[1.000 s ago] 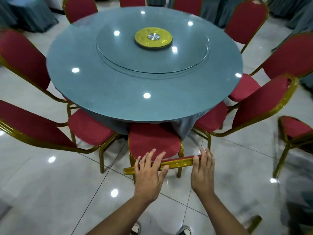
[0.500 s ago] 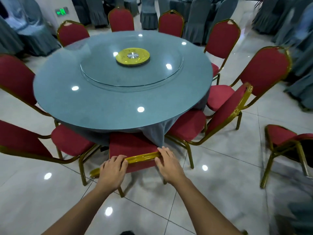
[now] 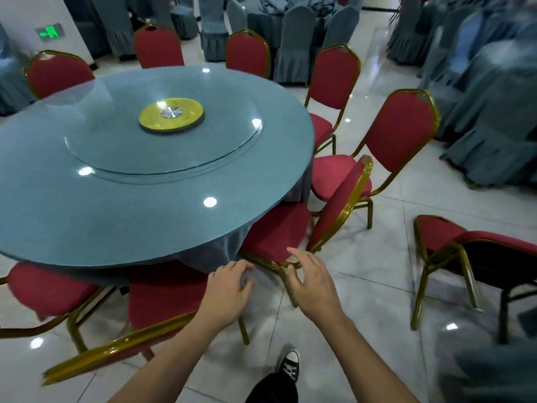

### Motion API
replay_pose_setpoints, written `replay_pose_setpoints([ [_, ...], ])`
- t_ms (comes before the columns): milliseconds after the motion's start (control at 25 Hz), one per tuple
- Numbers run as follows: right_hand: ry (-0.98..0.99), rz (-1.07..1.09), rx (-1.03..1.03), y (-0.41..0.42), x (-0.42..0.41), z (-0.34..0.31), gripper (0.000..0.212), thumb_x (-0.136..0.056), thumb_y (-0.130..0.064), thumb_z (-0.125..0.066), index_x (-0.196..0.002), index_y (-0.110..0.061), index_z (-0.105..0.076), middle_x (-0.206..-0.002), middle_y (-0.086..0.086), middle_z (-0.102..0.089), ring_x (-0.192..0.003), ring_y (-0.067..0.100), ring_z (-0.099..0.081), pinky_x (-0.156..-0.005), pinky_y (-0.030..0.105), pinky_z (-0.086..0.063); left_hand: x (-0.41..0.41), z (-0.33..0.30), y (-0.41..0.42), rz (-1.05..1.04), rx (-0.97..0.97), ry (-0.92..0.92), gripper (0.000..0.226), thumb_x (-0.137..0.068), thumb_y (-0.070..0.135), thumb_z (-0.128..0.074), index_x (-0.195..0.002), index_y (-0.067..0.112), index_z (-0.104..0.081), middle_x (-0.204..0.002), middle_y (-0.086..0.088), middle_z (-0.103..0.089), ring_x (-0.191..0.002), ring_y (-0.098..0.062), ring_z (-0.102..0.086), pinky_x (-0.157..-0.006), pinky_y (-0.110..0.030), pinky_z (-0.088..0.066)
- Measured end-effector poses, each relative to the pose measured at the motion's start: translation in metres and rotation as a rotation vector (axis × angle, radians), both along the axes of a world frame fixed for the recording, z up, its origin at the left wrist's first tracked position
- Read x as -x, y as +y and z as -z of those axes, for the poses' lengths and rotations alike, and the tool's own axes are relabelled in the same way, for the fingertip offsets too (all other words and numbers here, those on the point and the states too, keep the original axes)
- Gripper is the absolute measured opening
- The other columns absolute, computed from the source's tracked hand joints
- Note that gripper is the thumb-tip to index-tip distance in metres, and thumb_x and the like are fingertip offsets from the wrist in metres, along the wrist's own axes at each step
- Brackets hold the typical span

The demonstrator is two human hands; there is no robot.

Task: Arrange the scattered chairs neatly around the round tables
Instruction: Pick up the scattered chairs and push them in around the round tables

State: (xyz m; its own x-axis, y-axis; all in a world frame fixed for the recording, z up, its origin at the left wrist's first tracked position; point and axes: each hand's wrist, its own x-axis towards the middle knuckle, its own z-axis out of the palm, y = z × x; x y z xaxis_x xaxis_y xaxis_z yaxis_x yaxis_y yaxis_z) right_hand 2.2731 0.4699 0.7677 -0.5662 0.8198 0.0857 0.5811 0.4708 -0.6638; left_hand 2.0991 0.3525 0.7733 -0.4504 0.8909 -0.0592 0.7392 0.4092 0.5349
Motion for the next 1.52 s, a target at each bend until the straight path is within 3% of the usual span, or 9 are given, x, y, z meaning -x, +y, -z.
replay_pose_setpoints([
  [280, -0.141, 0.110, -0.087, 0.170, -0.059, -0.028, 0.040, -0.100, -0.033, -0.052, -0.140, -0.039, -0.047, -0.135, -0.013, -0.056, -0.122, 0.006, -0.046, -0.096, 0.020, -0.034, -0.060, -0.007, 0.186, 0.106, -0.080, -0.108, 0.026, -0.098, 0.033, -0.052, -0.124, 0.034, -0.056, -0.120, 0.011, -0.061, -0.110, -0.015, -0.056, -0.099, -0.038, -0.042],
  [480, -0.197, 0.158, -0.053, 0.255, -0.095, -0.031, 0.042, -0.101, -0.035, -0.050, -0.143, -0.038, -0.044, -0.145, -0.009, -0.051, -0.135, 0.012, -0.044, -0.106, 0.028, -0.036, -0.098, -0.010, 0.274, 0.177, -0.073, -0.116, 0.030, -0.099, 0.038, -0.050, -0.128, 0.038, -0.047, -0.119, 0.013, -0.056, -0.103, -0.012, -0.053, -0.091, -0.032, -0.039],
  [640, -0.233, 0.121, -0.010, 0.326, -0.103, -0.022, 0.046, -0.103, -0.034, -0.049, -0.148, -0.034, -0.041, -0.151, -0.006, -0.047, -0.137, 0.015, -0.044, -0.108, 0.033, -0.040, -0.121, 0.003, 0.337, 0.114, -0.036, -0.139, 0.047, -0.101, 0.038, -0.049, -0.146, 0.032, -0.036, -0.137, 0.005, -0.052, -0.119, -0.019, -0.054, -0.103, -0.039, -0.044],
  [800, -0.286, -0.059, 0.017, 0.397, -0.097, -0.014, 0.058, -0.103, -0.031, -0.050, -0.156, -0.034, -0.025, -0.161, -0.006, -0.032, -0.147, 0.017, -0.033, -0.113, 0.038, -0.037, -0.159, 0.021, 0.392, -0.020, 0.140, -0.103, 0.069, -0.104, 0.025, -0.045, -0.159, 0.036, -0.006, -0.163, -0.008, -0.024, -0.140, -0.032, -0.040, -0.112, -0.046, -0.039],
  [1000, -0.401, -0.301, -0.060, 0.486, -0.081, 0.006, 0.069, -0.103, -0.029, -0.049, -0.160, -0.030, -0.011, -0.167, -0.003, -0.017, -0.153, 0.019, -0.017, -0.123, 0.042, -0.021, -0.177, 0.040, 0.410, -0.135, 0.049, 0.122, 0.105, -0.092, -0.007, -0.049, -0.153, 0.051, 0.013, -0.141, -0.010, -0.044, -0.104, -0.029, -0.058, -0.084, -0.041, -0.051],
  [1120, -0.455, -0.380, -0.072, 0.512, -0.068, 0.020, 0.073, -0.102, -0.031, -0.050, -0.160, -0.031, -0.006, -0.168, -0.002, -0.012, -0.153, 0.021, -0.013, -0.124, 0.044, -0.014, -0.174, 0.045, 0.404, -0.190, 0.090, 0.095, 0.116, -0.083, -0.015, -0.057, -0.156, 0.044, 0.013, -0.135, -0.004, -0.047, -0.094, -0.025, -0.057, -0.074, -0.037, -0.050],
  [1240, -0.361, -0.477, -0.153, 0.505, -0.071, 0.030, 0.076, -0.098, -0.027, -0.054, -0.160, -0.030, -0.009, -0.167, 0.001, -0.016, -0.153, 0.020, -0.012, -0.125, 0.043, -0.012, -0.163, 0.045, 0.387, -0.241, 0.140, 0.024, 0.096, -0.094, -0.004, -0.053, -0.157, 0.041, 0.002, -0.139, 0.003, -0.047, -0.106, -0.022, -0.058, -0.082, -0.036, -0.052],
  [1360, -0.251, -0.502, -0.163, 0.480, -0.078, 0.036, 0.075, -0.094, -0.024, -0.058, -0.159, -0.027, -0.021, -0.164, 0.003, -0.026, -0.149, 0.024, -0.024, -0.121, 0.047, -0.025, -0.151, 0.039, 0.357, -0.270, 0.163, -0.070, 0.067, -0.102, 0.012, -0.049, -0.153, 0.042, -0.019, -0.144, 0.006, -0.048, -0.119, -0.016, -0.056, -0.097, -0.034, -0.050],
  [1520, -0.201, -0.493, -0.119, 0.454, -0.087, 0.040, 0.071, -0.093, -0.022, -0.059, -0.157, -0.027, -0.029, -0.160, 0.003, -0.032, -0.142, 0.025, -0.033, -0.114, 0.046, -0.034, -0.157, 0.031, 0.333, -0.349, 0.236, -0.059, 0.064, -0.099, 0.008, -0.051, -0.148, 0.042, -0.029, -0.135, 0.010, -0.052, -0.114, -0.011, -0.056, -0.096, -0.030, -0.051],
])
